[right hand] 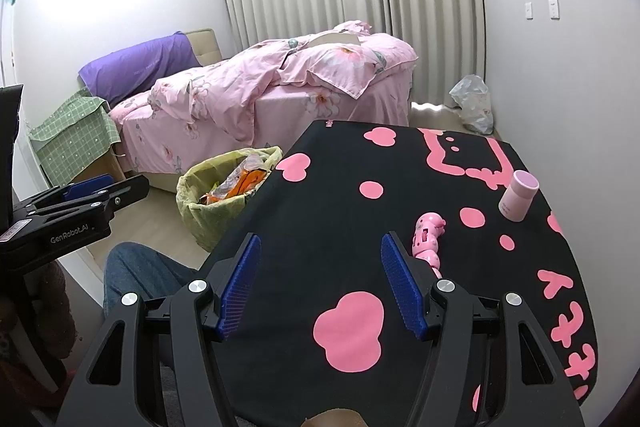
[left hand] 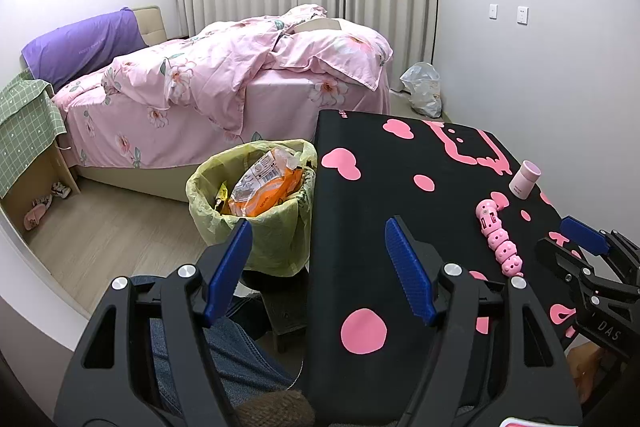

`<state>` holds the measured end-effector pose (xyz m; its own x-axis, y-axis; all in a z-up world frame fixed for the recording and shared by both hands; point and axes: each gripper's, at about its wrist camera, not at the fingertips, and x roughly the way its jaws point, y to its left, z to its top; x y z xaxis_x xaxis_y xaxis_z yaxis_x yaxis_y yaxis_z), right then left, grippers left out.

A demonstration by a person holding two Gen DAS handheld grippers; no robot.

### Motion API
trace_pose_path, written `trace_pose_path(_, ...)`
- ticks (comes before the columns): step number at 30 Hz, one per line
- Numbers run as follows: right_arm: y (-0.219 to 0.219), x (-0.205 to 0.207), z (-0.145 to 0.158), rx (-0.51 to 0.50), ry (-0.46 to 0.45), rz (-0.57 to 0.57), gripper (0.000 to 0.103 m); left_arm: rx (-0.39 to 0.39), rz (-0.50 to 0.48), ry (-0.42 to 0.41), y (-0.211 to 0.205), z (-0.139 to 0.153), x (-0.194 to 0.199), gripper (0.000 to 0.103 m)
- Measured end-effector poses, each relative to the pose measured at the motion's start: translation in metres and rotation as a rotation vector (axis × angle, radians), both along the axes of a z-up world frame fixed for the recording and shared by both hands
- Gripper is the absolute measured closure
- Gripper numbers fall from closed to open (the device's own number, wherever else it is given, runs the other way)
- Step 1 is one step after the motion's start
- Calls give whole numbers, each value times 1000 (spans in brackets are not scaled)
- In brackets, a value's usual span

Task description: Collect trash

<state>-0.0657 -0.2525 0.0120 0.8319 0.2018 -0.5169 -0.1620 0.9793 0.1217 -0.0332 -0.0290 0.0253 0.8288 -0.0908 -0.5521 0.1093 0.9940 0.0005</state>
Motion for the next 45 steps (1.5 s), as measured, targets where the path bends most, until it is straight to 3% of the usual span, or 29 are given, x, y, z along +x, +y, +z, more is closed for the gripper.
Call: trace_pose_path(45, 2, -1, 1, 3, -9, 0, 43, -1, -8, 4, -2, 0, 0, 37)
